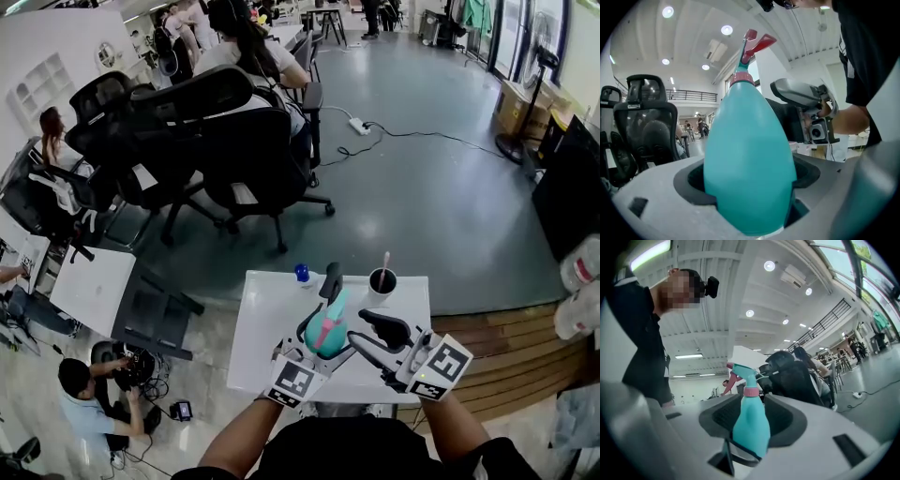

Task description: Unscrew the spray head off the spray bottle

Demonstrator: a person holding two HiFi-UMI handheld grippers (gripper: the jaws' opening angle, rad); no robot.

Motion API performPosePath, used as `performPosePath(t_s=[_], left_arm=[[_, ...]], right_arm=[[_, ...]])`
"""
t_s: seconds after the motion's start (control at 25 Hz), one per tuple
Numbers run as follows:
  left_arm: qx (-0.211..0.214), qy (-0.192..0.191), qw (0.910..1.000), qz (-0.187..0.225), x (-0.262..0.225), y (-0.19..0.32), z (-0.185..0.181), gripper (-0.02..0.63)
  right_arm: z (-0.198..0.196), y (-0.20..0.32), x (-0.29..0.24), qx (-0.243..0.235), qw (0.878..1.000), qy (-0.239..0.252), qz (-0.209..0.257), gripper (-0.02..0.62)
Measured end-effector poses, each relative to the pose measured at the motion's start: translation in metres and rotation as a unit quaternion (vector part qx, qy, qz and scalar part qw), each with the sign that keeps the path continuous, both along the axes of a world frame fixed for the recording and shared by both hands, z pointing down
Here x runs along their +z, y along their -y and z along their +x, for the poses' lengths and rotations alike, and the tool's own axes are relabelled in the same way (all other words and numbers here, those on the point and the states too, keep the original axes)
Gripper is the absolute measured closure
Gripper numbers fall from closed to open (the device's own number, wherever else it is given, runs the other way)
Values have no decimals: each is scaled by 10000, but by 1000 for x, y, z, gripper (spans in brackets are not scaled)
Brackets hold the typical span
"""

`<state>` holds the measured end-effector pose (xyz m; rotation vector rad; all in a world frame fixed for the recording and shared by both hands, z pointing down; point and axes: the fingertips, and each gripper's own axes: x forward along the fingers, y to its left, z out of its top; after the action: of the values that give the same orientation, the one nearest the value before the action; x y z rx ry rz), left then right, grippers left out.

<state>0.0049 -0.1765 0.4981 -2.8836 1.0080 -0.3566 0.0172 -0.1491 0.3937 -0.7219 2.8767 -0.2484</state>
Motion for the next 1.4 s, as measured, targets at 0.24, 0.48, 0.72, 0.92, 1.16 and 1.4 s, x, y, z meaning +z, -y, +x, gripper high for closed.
performPosePath(t_s=[0.24,0.48,0.72,0.92,1.16,1.4], left_arm=[[-235,239,9994,25,8,-2,8,141],[-251,264,9993,35,9,-7,13,141],[-260,350,9990,88,12,-6,10,141],[-202,338,9992,90,11,-6,10,141],[246,267,9991,195,-3,-20,18,141],[931,260,9945,411,-26,-47,34,141]], right_arm=[[-9,4,0,388,9990,-183,-110,434],[-17,6,-6,563,9983,-98,-91,443],[-17,6,-9,528,9986,-96,-15,456],[-18,5,-11,349,9992,-156,74,457],[-17,-12,-27,-660,9946,-288,750,457],[-10,-46,-40,-2129,9702,-460,1061,456]])
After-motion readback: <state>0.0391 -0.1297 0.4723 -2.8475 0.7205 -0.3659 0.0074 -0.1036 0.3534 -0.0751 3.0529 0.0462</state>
